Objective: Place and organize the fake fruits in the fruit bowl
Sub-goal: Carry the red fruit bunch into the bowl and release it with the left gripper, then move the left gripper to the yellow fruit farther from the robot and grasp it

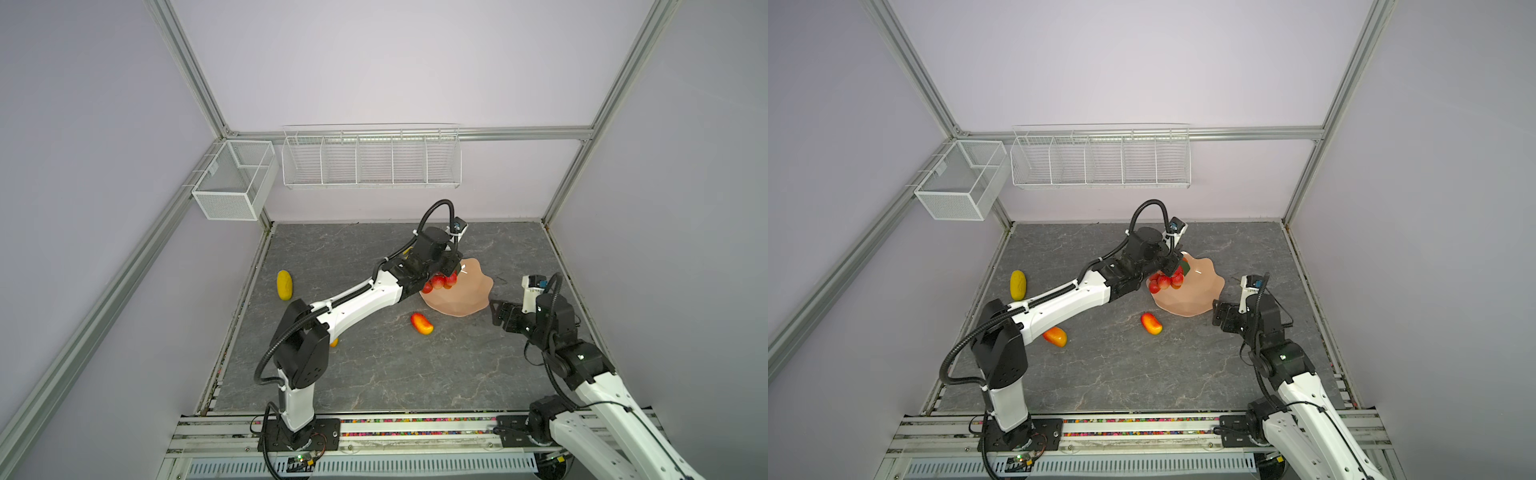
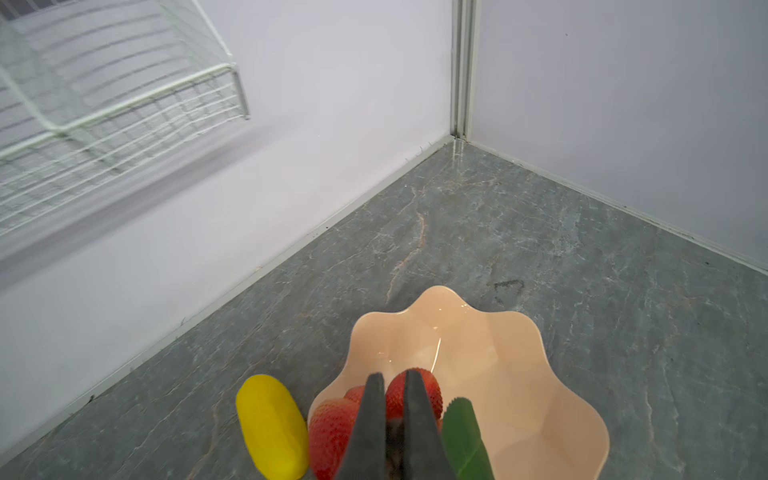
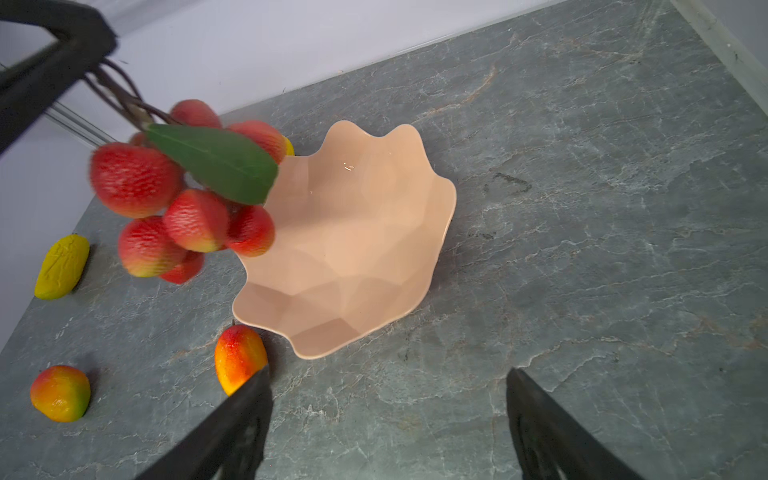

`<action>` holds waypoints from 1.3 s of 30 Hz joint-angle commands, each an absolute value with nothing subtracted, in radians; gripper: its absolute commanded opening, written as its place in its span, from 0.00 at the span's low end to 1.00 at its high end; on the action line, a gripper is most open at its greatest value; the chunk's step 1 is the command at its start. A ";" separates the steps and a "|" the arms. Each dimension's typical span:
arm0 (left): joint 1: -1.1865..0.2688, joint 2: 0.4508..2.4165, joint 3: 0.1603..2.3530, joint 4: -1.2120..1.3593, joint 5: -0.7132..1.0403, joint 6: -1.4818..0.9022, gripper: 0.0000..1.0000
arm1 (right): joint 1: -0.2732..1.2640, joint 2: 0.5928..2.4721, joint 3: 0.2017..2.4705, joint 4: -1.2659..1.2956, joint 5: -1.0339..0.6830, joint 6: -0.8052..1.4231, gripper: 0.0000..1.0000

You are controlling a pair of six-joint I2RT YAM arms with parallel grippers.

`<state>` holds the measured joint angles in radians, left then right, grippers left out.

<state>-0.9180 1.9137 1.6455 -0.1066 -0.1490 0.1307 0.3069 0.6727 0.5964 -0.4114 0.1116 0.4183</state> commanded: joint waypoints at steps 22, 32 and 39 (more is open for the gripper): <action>-0.929 2.066 1.762 -0.091 -0.061 0.039 0.51 | 0.298 0.690 0.576 -0.400 0.045 0.363 0.89; -0.676 2.057 1.780 -0.301 -0.154 -0.236 0.64 | 0.431 0.853 0.674 -0.280 0.002 0.271 0.88; -0.563 2.171 1.800 -0.262 0.037 -0.373 0.63 | 0.539 1.014 0.727 -0.165 -0.022 0.285 0.88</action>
<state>-0.5526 2.1311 1.8080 -0.2451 -0.0731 -0.2729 0.5167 0.9852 0.7128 -0.2478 -0.0013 0.2943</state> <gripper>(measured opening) 0.630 0.882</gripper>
